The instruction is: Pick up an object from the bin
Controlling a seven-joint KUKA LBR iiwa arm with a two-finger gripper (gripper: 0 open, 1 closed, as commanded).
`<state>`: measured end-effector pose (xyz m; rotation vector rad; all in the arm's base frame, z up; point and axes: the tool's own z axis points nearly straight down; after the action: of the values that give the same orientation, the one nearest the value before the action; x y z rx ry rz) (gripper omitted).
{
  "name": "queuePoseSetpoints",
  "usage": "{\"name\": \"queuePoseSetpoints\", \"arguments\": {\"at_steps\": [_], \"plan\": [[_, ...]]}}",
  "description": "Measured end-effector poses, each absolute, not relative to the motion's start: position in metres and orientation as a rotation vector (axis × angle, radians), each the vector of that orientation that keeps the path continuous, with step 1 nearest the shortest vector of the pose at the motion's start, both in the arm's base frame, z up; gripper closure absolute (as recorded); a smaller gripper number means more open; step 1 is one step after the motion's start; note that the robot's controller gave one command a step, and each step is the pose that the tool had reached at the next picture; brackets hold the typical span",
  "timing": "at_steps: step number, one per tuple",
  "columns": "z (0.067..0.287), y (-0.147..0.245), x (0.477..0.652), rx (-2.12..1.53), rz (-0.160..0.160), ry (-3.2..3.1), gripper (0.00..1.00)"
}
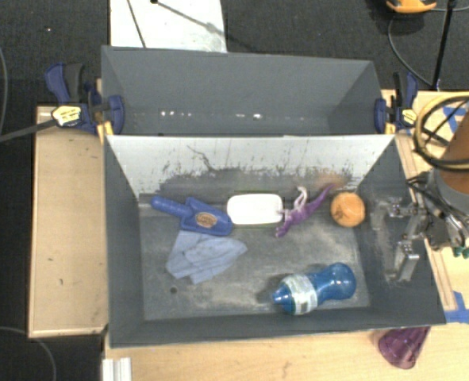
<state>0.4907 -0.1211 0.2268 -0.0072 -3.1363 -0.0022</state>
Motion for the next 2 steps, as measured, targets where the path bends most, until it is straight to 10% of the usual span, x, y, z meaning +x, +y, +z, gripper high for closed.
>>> {"name": "queuePoseSetpoints", "arguments": {"at_steps": [1, 2], "plan": [[0.231, -0.121, 0.492, -0.001, 0.001, -3.145, 0.0], [0.185, -0.112, 0.492, 0.082, 0.002, -3.148, 0.0]]}}
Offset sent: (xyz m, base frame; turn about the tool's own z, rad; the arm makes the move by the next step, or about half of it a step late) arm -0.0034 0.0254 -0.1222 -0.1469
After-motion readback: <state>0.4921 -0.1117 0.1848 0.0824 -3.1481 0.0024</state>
